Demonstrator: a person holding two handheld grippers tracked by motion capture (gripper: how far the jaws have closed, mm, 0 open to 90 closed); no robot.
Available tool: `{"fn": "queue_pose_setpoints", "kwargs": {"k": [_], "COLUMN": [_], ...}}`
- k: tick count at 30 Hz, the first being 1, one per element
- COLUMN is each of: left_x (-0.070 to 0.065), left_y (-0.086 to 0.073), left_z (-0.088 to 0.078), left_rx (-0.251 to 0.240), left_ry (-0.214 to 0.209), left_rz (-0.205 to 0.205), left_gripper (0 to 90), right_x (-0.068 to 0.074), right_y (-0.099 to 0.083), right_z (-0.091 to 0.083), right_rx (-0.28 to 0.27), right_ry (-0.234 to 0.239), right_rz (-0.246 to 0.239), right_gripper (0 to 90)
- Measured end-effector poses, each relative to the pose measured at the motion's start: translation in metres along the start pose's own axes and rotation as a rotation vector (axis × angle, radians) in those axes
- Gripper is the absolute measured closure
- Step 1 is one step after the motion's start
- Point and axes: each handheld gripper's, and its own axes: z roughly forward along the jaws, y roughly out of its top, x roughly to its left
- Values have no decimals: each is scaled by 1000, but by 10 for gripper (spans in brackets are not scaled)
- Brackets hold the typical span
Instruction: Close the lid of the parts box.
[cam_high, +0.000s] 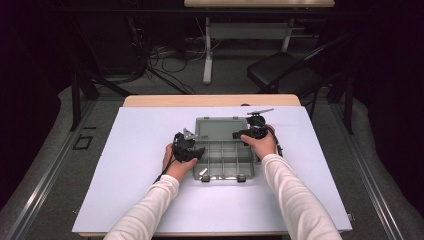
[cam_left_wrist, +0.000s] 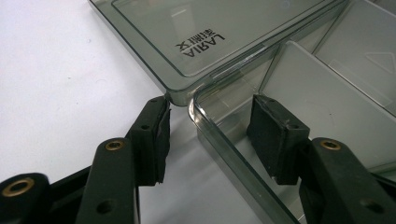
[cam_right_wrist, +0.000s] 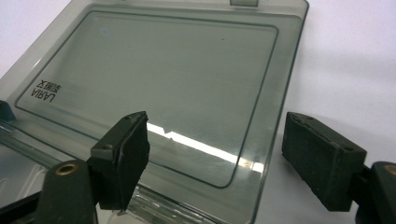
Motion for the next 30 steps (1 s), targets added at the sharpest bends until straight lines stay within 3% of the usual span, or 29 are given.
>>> {"fn": "queue_pose_setpoints", "kwargs": {"k": [8, 11, 22, 30], "left_x": [0, 0, 0, 0], "left_y": [0, 0, 0, 0], "left_z": [0, 0, 0, 0], "left_rx": [-4, -4, -4, -4], "left_ry": [8, 7, 8, 8], "left_rz": [-2, -2, -1, 0], "left_gripper": [482, 482, 482, 482], "right_x": [1, -1, 1, 3], "right_y": [-1, -1, -1, -1], "right_z": [3, 5, 6, 5], "right_rx": [26, 20, 27, 34], "right_ry": [-3, 19, 12, 10], "right_rz": [8, 28, 25, 34], "right_gripper": [210, 197, 158, 191]}}
